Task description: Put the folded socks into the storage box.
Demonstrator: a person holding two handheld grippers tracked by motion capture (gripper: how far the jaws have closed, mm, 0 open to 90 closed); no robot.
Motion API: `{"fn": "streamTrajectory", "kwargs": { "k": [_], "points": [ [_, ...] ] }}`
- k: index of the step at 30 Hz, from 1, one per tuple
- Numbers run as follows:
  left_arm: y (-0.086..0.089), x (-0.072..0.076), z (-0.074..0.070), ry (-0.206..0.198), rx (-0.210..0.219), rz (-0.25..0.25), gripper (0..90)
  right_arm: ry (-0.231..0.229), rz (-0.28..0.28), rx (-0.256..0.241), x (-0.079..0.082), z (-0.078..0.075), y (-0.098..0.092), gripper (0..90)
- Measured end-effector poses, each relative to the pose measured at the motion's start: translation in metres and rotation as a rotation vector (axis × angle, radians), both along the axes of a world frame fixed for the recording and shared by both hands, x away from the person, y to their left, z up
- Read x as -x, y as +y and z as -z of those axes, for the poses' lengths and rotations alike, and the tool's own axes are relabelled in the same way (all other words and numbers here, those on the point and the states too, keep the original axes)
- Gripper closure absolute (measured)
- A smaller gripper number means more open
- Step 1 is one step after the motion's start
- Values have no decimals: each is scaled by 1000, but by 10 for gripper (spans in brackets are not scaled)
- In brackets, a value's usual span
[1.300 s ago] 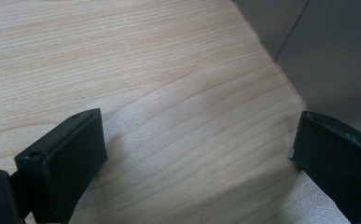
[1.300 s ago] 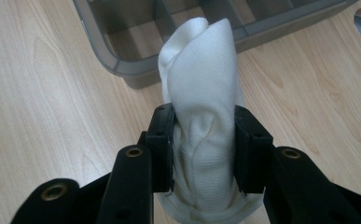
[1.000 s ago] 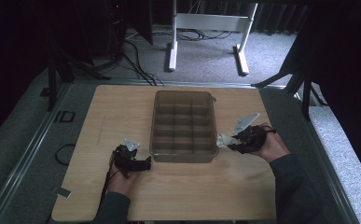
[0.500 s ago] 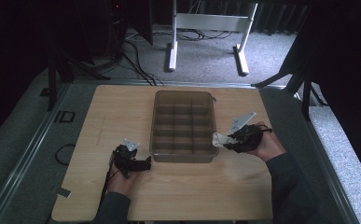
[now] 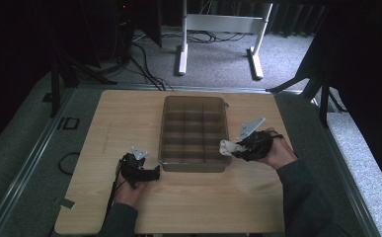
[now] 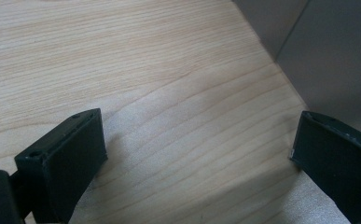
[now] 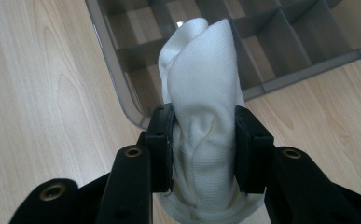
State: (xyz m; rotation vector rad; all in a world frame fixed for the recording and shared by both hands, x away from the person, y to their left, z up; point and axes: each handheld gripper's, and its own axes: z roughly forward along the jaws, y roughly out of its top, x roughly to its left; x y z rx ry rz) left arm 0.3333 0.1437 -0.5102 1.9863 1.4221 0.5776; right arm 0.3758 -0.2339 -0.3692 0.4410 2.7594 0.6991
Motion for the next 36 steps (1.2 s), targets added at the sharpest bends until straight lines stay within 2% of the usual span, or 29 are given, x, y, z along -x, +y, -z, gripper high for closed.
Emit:
{"fn": "streamTrajectory", "kwargs": {
  "k": [19,36],
  "points": [
    [0,0,0,0,0,-1,29,13,-38,-3,-3,2,19,636],
    [0,0,0,-1,0,0,29,39,-48,-1,-5,10,28,636]
  ]
}}
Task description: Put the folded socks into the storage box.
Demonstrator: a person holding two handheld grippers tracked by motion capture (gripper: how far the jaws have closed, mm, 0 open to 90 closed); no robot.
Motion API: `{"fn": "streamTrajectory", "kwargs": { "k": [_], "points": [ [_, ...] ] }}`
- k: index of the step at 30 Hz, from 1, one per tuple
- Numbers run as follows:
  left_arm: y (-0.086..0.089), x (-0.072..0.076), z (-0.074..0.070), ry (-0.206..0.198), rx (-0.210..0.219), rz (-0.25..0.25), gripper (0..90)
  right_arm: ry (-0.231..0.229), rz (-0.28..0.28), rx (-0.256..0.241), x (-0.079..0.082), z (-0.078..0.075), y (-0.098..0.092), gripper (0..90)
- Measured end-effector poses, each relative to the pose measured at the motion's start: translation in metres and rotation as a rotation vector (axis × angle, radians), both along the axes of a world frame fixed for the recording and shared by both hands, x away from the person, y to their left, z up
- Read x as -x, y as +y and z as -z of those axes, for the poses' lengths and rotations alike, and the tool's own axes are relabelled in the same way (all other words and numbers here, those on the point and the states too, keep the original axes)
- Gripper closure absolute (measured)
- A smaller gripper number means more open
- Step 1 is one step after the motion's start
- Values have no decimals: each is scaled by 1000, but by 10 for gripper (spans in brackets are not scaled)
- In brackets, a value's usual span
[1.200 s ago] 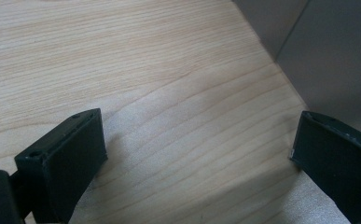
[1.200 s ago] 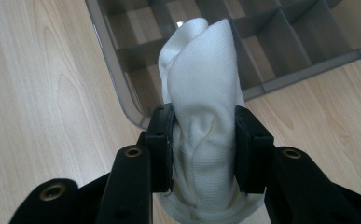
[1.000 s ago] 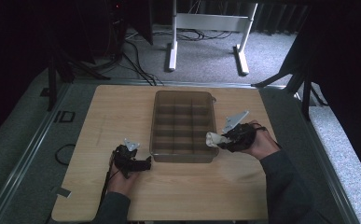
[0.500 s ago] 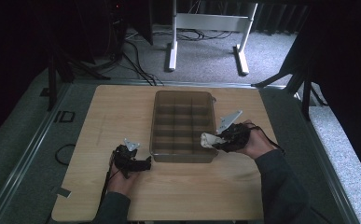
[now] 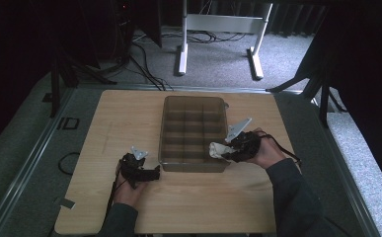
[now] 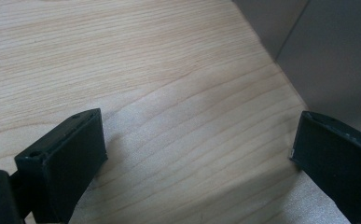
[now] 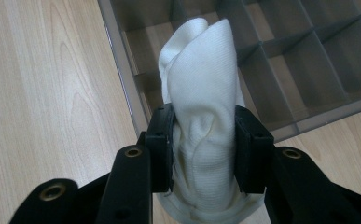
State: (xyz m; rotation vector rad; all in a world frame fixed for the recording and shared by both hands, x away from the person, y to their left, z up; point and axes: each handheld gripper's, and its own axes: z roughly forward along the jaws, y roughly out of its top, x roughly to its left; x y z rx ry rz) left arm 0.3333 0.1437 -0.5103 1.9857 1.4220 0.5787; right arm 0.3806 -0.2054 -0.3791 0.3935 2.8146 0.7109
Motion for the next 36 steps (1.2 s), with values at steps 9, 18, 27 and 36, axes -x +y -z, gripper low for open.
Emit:
{"fn": "streamTrajectory", "kwargs": {
  "k": [9,18,27,36],
  "points": [
    [0,0,0,-1,-1,0,29,8,-1,5,-2,3,3,637],
    [0,0,0,0,0,0,29,18,-6,6,-4,7,8,637],
    [0,0,0,0,0,0,29,28,-7,11,-7,10,11,638],
    [0,0,0,-1,-1,0,29,39,-11,17,-10,13,16,639]
  ]
}}
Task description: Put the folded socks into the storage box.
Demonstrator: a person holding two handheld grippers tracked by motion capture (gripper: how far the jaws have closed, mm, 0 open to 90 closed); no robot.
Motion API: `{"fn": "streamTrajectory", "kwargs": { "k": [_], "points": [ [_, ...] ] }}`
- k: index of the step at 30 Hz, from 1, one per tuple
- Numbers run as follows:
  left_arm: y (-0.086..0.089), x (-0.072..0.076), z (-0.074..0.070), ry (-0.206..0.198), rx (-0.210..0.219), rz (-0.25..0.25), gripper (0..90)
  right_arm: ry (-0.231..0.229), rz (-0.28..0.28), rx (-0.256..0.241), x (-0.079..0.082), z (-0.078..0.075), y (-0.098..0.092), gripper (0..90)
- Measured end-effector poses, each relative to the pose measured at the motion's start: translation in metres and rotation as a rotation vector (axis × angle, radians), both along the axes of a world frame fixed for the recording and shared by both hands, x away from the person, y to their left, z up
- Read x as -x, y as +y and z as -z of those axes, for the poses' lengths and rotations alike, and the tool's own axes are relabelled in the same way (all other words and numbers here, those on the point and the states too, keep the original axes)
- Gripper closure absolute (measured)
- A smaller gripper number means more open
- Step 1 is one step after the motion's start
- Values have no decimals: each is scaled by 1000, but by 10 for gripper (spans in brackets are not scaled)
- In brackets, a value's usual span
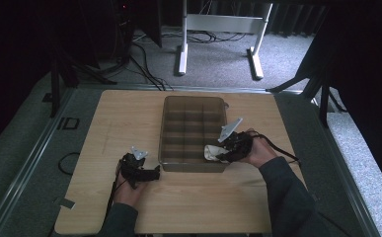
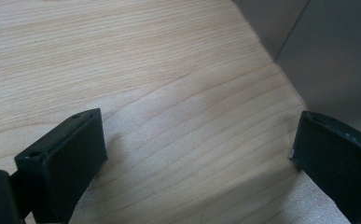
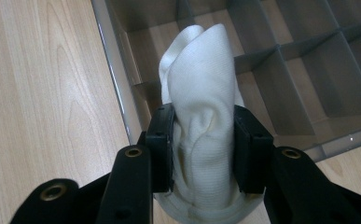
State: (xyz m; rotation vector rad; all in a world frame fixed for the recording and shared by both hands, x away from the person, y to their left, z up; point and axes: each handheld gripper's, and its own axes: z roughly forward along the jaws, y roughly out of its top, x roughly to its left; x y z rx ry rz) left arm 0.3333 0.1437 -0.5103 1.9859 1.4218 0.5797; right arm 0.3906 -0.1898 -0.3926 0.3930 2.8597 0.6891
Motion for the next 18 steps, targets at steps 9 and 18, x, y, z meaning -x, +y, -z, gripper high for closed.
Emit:
{"fn": "streamTrajectory", "kwargs": {
  "k": [9,18],
  "points": [
    [0,0,0,0,0,0,29,7,-10,58,-2,5,11,641],
    [0,0,0,0,0,0,29,23,-14,95,-4,8,16,643]
  ]
}}
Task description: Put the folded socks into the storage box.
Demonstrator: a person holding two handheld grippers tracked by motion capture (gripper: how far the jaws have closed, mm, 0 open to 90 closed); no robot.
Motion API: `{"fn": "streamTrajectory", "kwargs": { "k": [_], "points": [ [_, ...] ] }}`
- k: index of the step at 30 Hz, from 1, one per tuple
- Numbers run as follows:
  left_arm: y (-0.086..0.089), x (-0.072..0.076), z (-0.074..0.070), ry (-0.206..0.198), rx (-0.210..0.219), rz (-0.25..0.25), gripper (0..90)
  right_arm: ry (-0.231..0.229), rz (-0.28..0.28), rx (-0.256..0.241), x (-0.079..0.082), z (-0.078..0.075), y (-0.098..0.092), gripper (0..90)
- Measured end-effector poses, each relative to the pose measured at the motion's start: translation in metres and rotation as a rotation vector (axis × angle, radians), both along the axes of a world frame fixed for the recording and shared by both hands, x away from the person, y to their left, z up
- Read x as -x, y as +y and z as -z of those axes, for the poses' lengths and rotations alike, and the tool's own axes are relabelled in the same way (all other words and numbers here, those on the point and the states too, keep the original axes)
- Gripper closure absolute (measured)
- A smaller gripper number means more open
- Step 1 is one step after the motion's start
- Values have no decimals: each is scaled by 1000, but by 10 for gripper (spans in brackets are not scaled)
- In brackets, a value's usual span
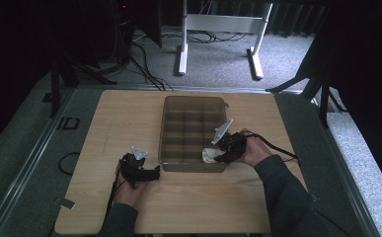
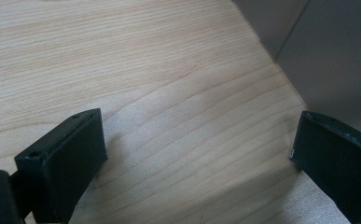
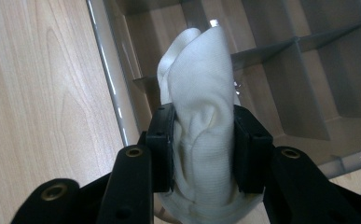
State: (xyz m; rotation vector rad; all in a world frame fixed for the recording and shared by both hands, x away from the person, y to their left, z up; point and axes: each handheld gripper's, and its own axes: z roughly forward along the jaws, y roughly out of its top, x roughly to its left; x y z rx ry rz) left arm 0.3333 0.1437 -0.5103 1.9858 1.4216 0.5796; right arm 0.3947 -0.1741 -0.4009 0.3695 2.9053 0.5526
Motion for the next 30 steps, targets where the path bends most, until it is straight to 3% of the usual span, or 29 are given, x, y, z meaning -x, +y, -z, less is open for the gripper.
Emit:
{"fn": "streamTrajectory", "kwargs": {
  "k": [7,19,30],
  "points": [
    [0,0,0,0,0,0,29,15,3,30,-2,9,6,646],
    [0,0,0,1,0,0,29,45,12,29,-7,12,6,648],
    [0,0,0,0,0,0,29,67,40,-17,-9,11,1,574]
  ]
}}
